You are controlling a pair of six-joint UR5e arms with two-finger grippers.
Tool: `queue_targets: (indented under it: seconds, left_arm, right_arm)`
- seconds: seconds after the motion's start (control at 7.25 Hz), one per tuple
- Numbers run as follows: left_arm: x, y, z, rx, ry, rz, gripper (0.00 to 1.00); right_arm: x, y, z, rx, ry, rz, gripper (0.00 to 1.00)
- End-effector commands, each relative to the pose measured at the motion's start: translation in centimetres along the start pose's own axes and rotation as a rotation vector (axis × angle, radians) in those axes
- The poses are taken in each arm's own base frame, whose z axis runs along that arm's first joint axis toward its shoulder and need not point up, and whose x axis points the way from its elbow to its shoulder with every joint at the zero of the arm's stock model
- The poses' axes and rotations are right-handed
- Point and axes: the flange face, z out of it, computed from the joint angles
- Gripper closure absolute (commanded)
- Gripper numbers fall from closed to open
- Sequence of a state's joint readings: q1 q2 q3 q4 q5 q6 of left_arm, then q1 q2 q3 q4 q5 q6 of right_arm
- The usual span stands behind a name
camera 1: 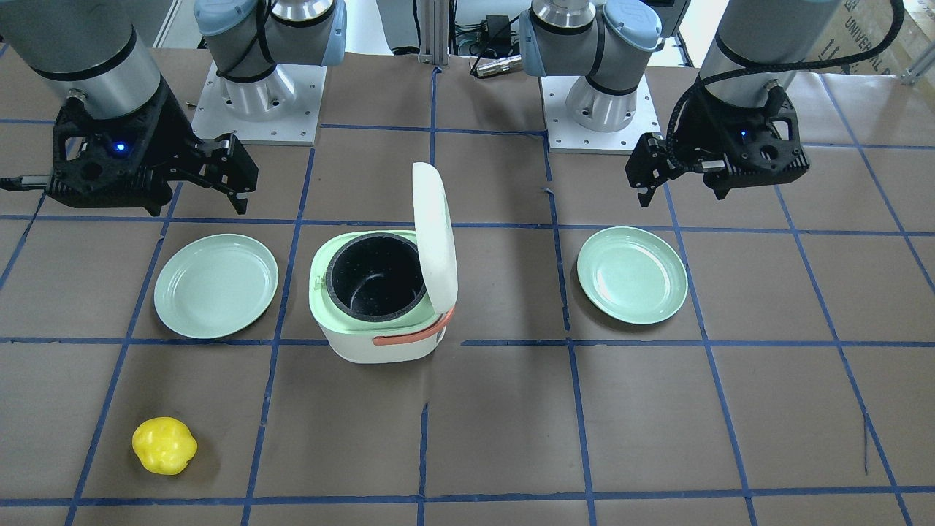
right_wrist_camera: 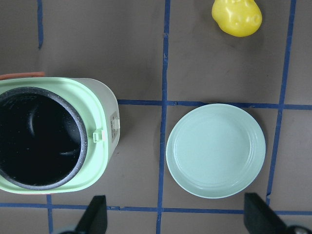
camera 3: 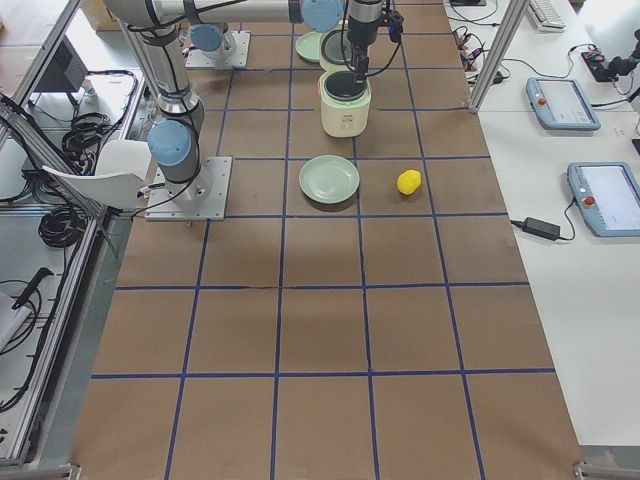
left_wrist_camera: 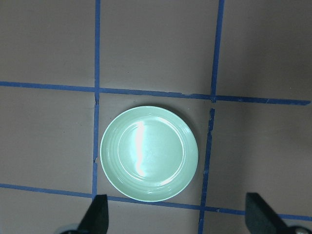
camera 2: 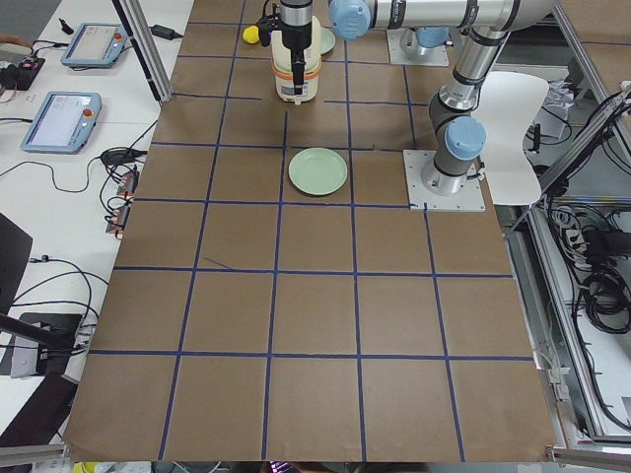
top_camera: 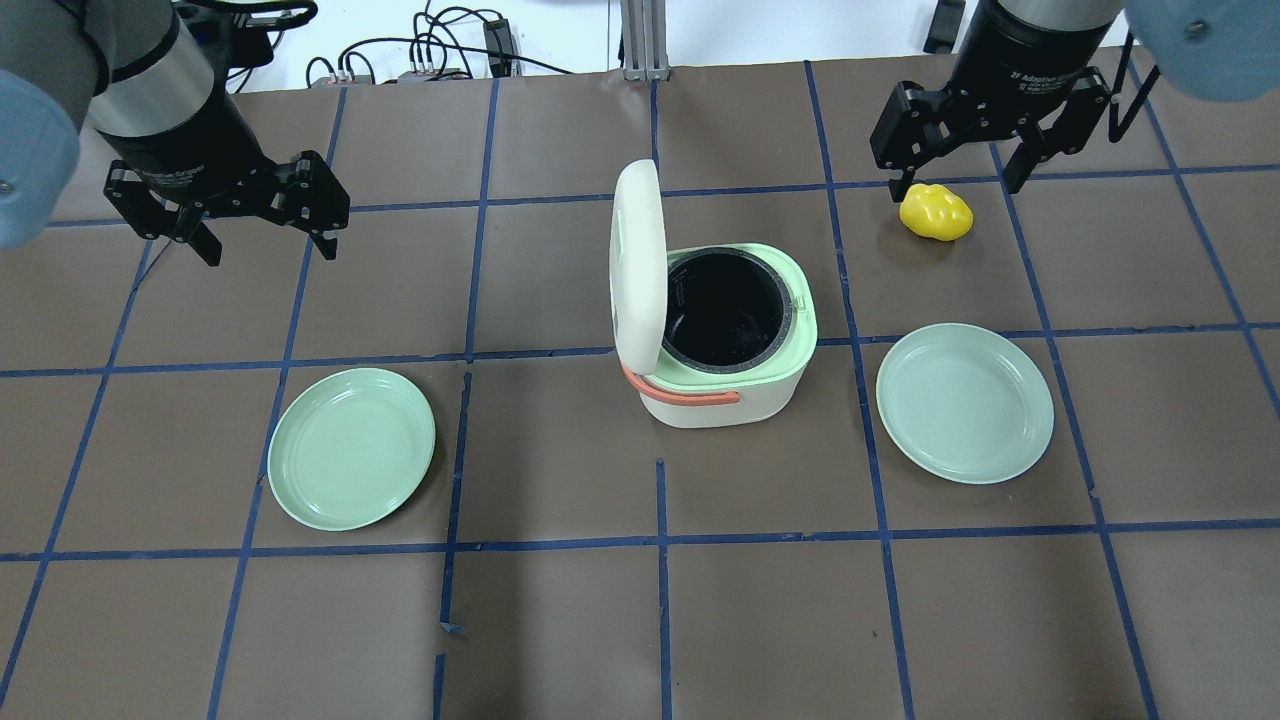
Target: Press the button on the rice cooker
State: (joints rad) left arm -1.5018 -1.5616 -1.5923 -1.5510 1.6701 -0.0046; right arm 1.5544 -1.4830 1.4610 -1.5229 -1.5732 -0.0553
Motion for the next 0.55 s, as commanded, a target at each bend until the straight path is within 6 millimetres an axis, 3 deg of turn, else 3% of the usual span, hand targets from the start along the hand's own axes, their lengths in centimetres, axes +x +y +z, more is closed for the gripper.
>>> queue_targets:
  seconds: [0.0, 0.41]
  left_arm:
    - [0.01, 0.00, 0.00, 0.000, 0.001, 0.000, 0.00]
    - [-0.01, 0.00, 0.00, 0.000, 0.000, 0.000, 0.00]
  right_arm:
    - [0.05, 0.14, 0.24, -0.005, 0.011, 0.001, 0.00]
    - [-0.03, -0.40, 0.26, -0.003, 0.000, -0.004, 0.00]
